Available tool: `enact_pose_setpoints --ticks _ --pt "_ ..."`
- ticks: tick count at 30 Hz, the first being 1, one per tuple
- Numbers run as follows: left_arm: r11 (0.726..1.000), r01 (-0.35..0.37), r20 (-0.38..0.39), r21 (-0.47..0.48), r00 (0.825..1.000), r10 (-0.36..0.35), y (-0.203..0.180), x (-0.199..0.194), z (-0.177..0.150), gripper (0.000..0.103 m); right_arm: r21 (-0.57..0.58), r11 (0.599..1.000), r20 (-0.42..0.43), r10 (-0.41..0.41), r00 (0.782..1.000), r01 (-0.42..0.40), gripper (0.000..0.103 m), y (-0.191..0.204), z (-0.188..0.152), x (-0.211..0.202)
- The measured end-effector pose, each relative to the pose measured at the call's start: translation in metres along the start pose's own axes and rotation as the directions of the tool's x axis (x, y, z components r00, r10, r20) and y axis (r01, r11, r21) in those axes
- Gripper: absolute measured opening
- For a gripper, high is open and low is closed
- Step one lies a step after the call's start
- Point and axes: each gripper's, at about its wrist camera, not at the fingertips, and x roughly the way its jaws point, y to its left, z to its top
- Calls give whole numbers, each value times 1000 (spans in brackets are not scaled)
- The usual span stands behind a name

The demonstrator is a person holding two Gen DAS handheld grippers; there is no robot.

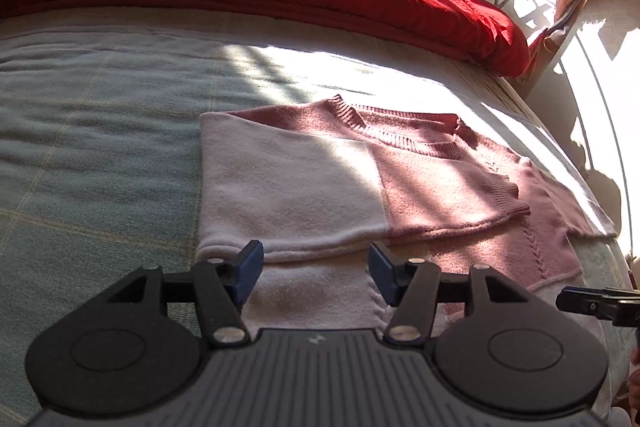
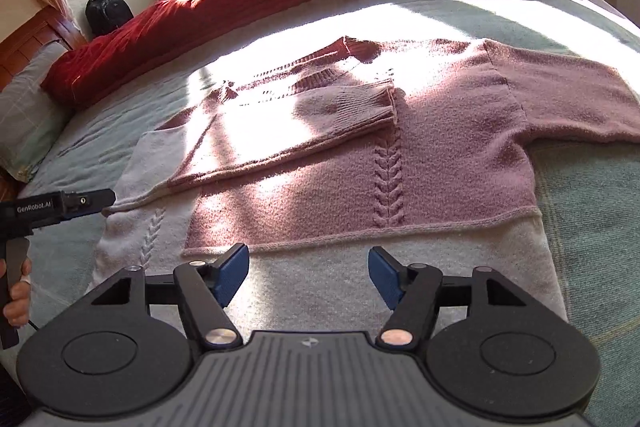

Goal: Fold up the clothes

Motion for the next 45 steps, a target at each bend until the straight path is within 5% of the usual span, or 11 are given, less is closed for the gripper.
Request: enact_pose_setpoints --ticks 5,10,17,19,20,21,27,31,37,41,45 --pt "997 -3 4 83 1000 3 -20 -26 -15 61 203 974 8 105 994 -104 60 -24 45 28" --pt "995 22 -2 98 1000 -22 -30 -46 -29 69 384 917 40 102 994 -110 60 -51 57 59" --pt "989 102 16 108 994 -104 -45 -63 -47 72 431 893 116 88 989 -130 59 -60 61 82" --pt "988 122 13 98 992 -124 -48 -65 -52 75 394 913 128 57 990 -103 44 -55 67 87" --pt "987 129 12 92 991 -131 -49 -66 -54 75 365 927 128 36 991 -81 18 -52 70 89" --pt "987 131 13 90 991 -133 -49 -67 -56 75 334 941 121 12 993 -52 7 -49 73 90" --pt "987 127 -2 94 992 -127 -52 -69 -66 75 197 979 149 -81 986 50 8 -37 84 85" --pt "990 112 -2 81 994 -112 -48 -68 -67 75 156 980 92 -139 986 124 10 -34 81 90" --pt "991 103 -17 79 995 -102 -41 -71 -74 75 110 984 76 -150 986 142 26 -10 76 60" --pt "991 102 -17 91 995 -101 -40 -78 -79 75 -40 998 -22 50 998 -51 22 40 70 64" --pt "989 97 -3 107 995 -98 -36 -90 -83 76 -165 959 -146 207 967 -230 11 104 60 85"
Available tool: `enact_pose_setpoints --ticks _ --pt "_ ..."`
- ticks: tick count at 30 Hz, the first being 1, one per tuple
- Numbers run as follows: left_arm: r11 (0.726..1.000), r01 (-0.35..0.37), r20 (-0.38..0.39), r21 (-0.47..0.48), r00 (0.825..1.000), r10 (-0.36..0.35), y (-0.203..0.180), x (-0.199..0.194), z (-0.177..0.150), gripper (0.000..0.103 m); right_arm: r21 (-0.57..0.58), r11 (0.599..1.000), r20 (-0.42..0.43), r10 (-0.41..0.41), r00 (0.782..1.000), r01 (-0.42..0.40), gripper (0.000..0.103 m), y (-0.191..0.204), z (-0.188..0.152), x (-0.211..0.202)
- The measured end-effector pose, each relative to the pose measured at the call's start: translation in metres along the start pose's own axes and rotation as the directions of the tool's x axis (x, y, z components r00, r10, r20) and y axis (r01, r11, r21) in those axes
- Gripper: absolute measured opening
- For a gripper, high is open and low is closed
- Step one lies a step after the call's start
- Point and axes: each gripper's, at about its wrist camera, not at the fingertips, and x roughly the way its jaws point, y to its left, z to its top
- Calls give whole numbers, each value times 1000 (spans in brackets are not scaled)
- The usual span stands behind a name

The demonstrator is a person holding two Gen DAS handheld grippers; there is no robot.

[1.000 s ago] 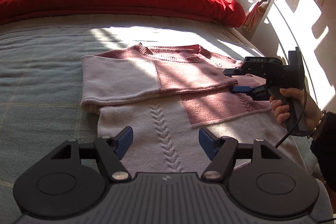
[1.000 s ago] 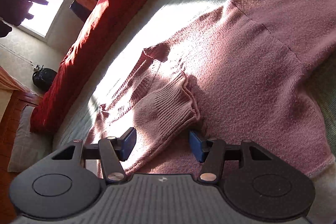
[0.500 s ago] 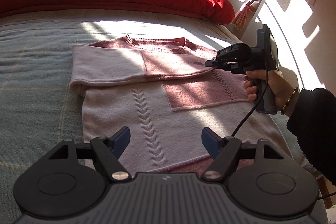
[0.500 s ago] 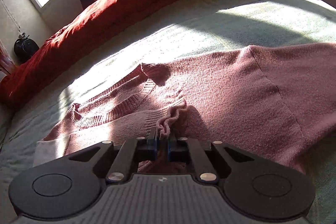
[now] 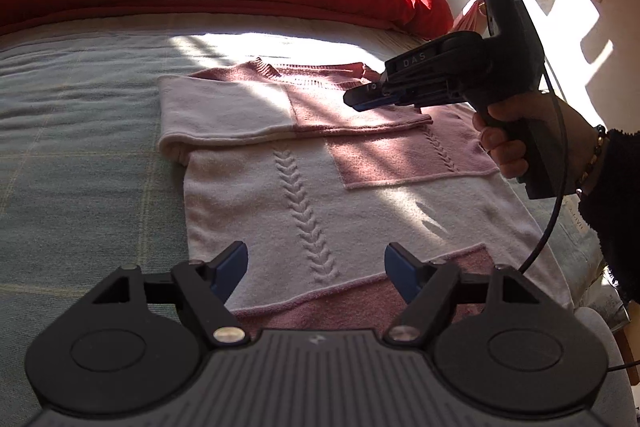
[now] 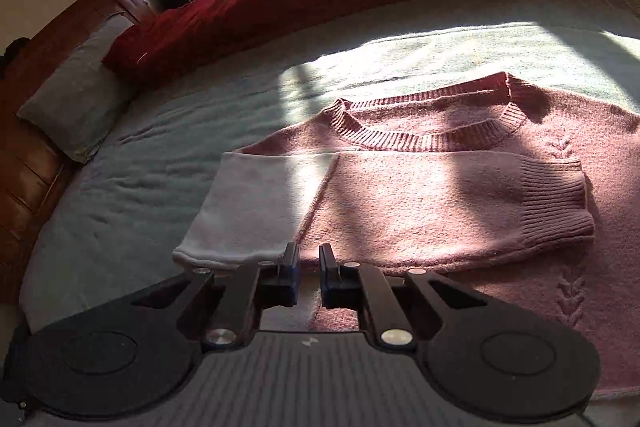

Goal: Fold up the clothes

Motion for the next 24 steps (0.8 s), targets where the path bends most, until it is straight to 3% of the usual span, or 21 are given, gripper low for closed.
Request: enact_pose_setpoints --ticks 6,12,18,21,24 --pt "999 -14 26 -33 1000 15 15 -14 -8 80 -108 993 -118 36 992 -49 11 60 1 66" --pt "997 -15 37 -80 999 18 29 -17 -16 80 -136 989 -206 23 978 -52 11 89 -14 115" --pt "997 9 57 -82 998 -5 31 -22 -18 80 -140 990 -164 7 986 -30 12 79 -3 85" --pt "996 19 70 -92 997 -13 32 -25 -19 80 -81 996 -73 -43 996 37 12 50 10 51" --pt "995 27 71 -94 997 -20 31 -24 -21 80 7 989 6 -151 989 151 12 9 20 23"
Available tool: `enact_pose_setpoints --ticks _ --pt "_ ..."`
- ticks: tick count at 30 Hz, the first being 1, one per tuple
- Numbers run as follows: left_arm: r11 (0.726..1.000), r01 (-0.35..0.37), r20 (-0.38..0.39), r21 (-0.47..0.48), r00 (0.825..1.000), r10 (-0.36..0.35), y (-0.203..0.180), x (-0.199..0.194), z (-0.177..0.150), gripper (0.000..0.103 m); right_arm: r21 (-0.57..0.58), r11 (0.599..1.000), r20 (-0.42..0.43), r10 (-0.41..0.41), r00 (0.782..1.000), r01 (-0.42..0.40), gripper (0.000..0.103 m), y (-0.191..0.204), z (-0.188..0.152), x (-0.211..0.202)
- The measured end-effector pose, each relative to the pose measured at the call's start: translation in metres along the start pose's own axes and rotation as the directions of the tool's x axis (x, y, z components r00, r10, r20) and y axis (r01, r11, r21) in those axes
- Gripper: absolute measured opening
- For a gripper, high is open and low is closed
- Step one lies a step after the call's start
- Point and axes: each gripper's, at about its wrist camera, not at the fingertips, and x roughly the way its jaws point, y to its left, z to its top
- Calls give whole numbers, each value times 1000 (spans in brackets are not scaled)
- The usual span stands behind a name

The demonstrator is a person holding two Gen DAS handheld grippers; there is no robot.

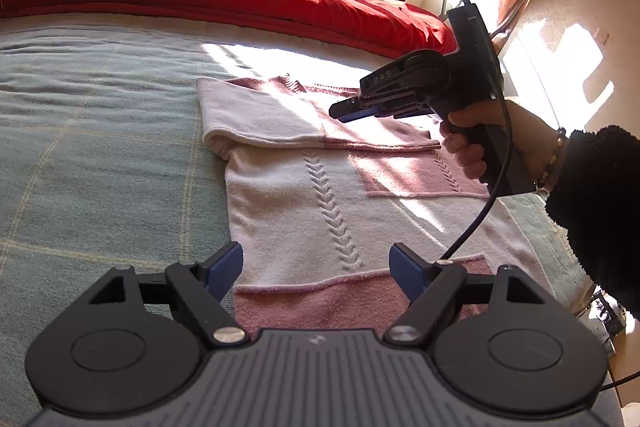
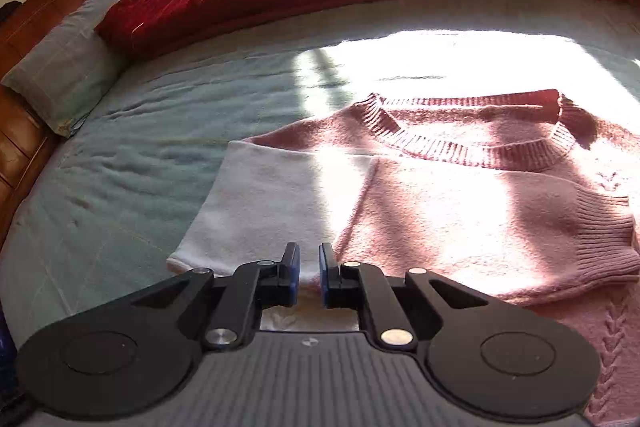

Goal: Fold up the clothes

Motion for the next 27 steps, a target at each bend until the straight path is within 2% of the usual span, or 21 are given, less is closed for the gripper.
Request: enact_pose_setpoints --ticks 5,7,8,10,13,18,20,24,27 --pt "1000 -4 -17 5 1000 4 -6 8 0 80 167 971 30 -177 984 170 13 -73 -1 -3" --pt "1000 -10 -25 17 1000 10 -10 10 1 80 225 956 33 -201 979 189 12 -95 -10 -3" --pt "1000 -13 -30 24 999 14 -12 11 1 80 244 954 45 -191 981 175 8 -103 -14 -6" --pt "999 -21 -39 36 999 23 -17 13 2 80 271 950 70 -178 982 153 9 -115 -20 -18" --pt "998 -30 -53 57 998 33 -27 18 5 80 289 949 82 -153 985 123 21 -125 -25 -37" --pt "991 -22 -68 134 997 32 -60 28 11 80 277 952 71 -151 986 126 26 -143 -36 -72" --pt "984 -13 -72 175 997 26 -76 32 11 80 284 950 77 -159 984 131 35 -159 -42 -92" --pt "965 2 -96 262 995 24 -111 44 10 80 353 926 101 -179 979 134 35 -202 -55 -128" --pt "958 32 -127 286 992 5 -132 56 11 80 434 893 138 -193 971 116 37 -243 -70 -157"
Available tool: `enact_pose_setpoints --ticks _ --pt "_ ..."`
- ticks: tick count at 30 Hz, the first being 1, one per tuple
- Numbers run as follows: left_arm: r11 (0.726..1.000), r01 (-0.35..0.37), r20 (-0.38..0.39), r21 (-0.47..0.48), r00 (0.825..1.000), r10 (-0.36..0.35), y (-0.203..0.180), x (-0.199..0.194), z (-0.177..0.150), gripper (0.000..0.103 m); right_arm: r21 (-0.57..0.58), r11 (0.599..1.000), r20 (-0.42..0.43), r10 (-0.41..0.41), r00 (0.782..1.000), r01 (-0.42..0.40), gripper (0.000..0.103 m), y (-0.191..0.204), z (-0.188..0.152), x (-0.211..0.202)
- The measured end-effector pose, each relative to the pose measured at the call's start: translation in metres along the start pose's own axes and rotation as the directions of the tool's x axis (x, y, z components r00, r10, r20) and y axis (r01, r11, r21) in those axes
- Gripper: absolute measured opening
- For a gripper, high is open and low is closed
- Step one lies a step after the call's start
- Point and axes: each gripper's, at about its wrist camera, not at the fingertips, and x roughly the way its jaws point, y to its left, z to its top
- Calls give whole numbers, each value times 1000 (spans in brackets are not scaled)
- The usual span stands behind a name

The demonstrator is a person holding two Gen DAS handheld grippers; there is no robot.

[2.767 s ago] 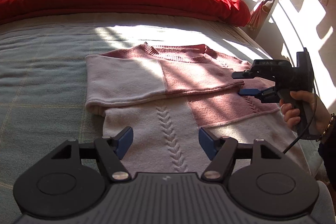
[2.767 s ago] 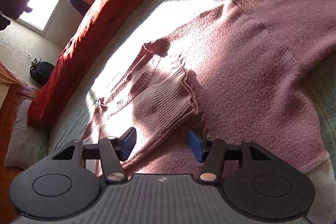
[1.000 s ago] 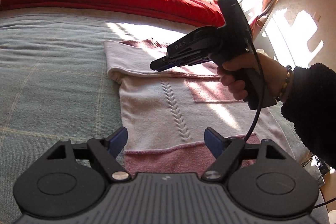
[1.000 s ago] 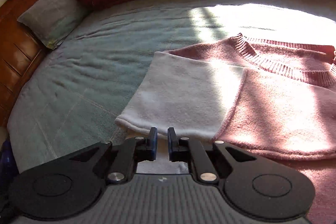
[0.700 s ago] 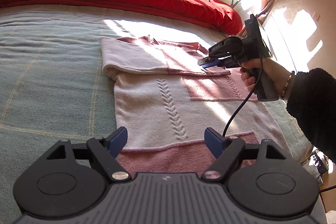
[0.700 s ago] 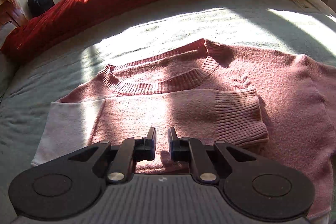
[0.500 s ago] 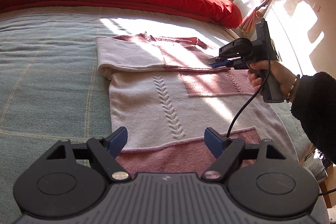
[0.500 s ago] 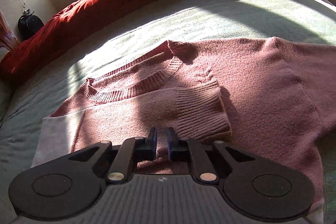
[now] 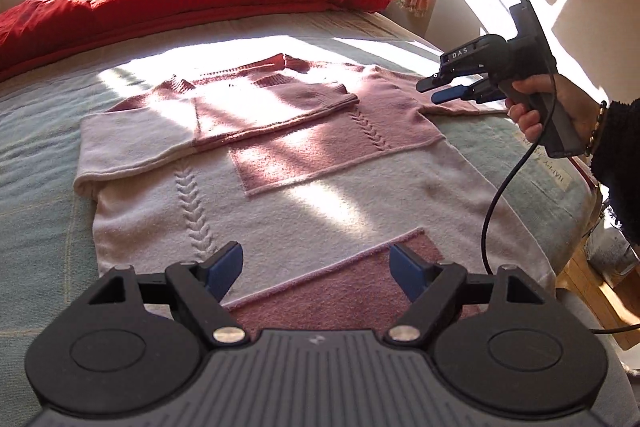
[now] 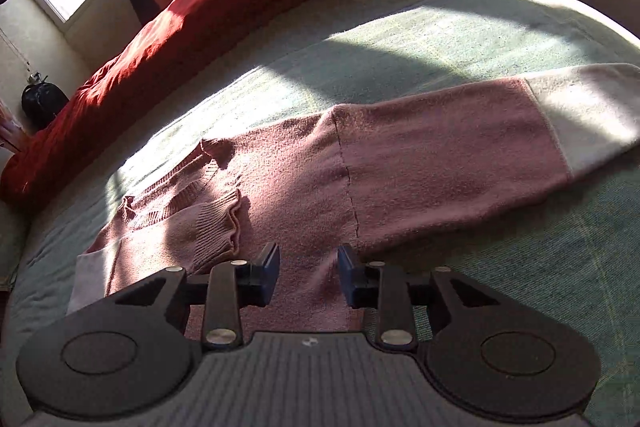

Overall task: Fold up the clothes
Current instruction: 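Move the open right gripper toward the white cuff of the other sleeve, then close the right gripper on the white sleeve cuff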

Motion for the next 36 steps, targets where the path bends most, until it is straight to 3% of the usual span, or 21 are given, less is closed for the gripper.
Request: enact_pose_setpoints --ticks 7,14,18,25,36 --pt "999 26 -40 32 999 -25 -37 30 14 80 243 970 101 -51 994 25 43 -120 20 -39" --pt "996 41 -71 75 997 -36 -64 52 26 80 477 879 194 -107 975 1 43 -228 33 -57" --pt "996 43 -90 79 995 -36 -73 63 30 80 566 824 222 -144 964 -7 45 -264 39 -54" --pt "994 24 -142 102 990 -9 -82 79 29 80 635 765 274 -91 957 -109 45 -304 44 -36" --pt "993 45 -164 111 986 -27 -93 91 33 80 627 755 369 -71 927 -192 44 -317 58 -14"
